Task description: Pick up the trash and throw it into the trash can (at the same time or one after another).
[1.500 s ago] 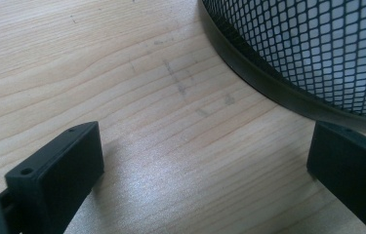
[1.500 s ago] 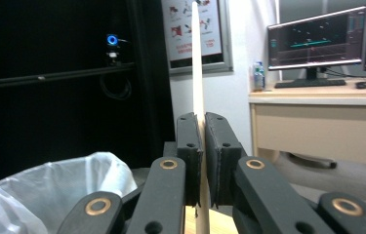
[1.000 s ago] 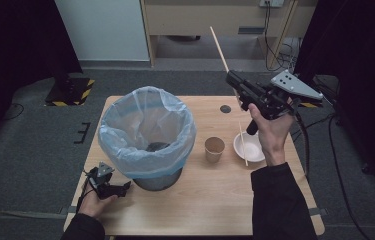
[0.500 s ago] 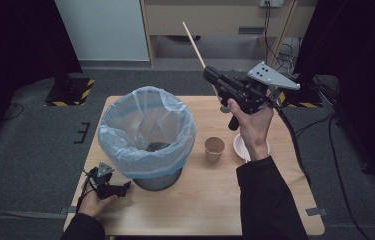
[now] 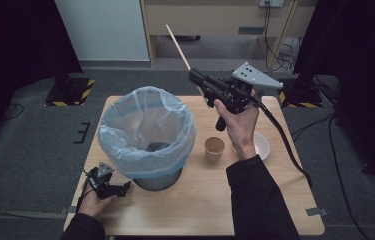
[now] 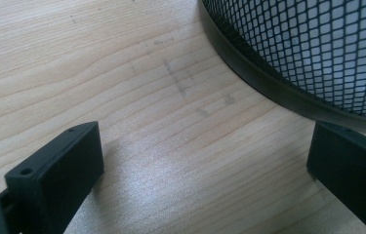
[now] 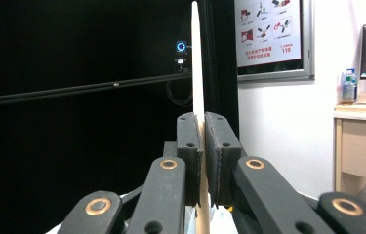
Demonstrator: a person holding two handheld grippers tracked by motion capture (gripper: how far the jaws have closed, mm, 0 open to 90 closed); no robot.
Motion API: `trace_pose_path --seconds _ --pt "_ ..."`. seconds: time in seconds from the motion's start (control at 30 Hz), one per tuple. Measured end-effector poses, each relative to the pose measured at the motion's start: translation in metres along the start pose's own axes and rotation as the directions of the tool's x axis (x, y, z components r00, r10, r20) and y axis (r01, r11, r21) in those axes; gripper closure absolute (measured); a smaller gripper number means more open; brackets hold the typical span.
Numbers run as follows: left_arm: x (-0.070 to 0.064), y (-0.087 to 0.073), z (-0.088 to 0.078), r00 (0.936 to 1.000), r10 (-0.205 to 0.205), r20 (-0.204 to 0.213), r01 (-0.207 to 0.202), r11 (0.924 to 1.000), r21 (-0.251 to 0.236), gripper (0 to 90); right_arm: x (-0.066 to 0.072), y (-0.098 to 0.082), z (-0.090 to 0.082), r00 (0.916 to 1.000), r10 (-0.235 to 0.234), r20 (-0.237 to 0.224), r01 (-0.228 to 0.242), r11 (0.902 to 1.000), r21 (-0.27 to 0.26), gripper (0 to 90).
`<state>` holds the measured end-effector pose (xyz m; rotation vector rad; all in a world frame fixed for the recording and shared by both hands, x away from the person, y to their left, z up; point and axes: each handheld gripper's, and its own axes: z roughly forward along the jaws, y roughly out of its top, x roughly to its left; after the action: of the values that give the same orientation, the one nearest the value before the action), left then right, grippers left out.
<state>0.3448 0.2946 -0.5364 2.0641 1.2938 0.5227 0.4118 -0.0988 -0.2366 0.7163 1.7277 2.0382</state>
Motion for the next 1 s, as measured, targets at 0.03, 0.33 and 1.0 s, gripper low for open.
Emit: trace_pose_path --seconds 0.03,0.33,1.0 --pt "0.0 0.0 0.0 1.0 0.0 0.0 0.0 1.0 0.0 0.0 0.0 0.0 0.001 1.0 -0.004 -0.004 0.004 1.0 -0.001 85.9" --pt "0.0 0.0 0.0 1.0 -0.003 -0.001 0.003 1.0 -0.003 0.0 0.013 0.002 0.016 0.9988 -0.021 -0.043 0.022 0.9997 0.013 85.9" --pt "0.0 0.0 0.0 1.0 -0.001 -0.001 0.001 1.0 -0.003 0.0 0.036 -0.031 0.058 0.9942 -0.016 -0.106 0.028 0.9931 0.114 85.8"
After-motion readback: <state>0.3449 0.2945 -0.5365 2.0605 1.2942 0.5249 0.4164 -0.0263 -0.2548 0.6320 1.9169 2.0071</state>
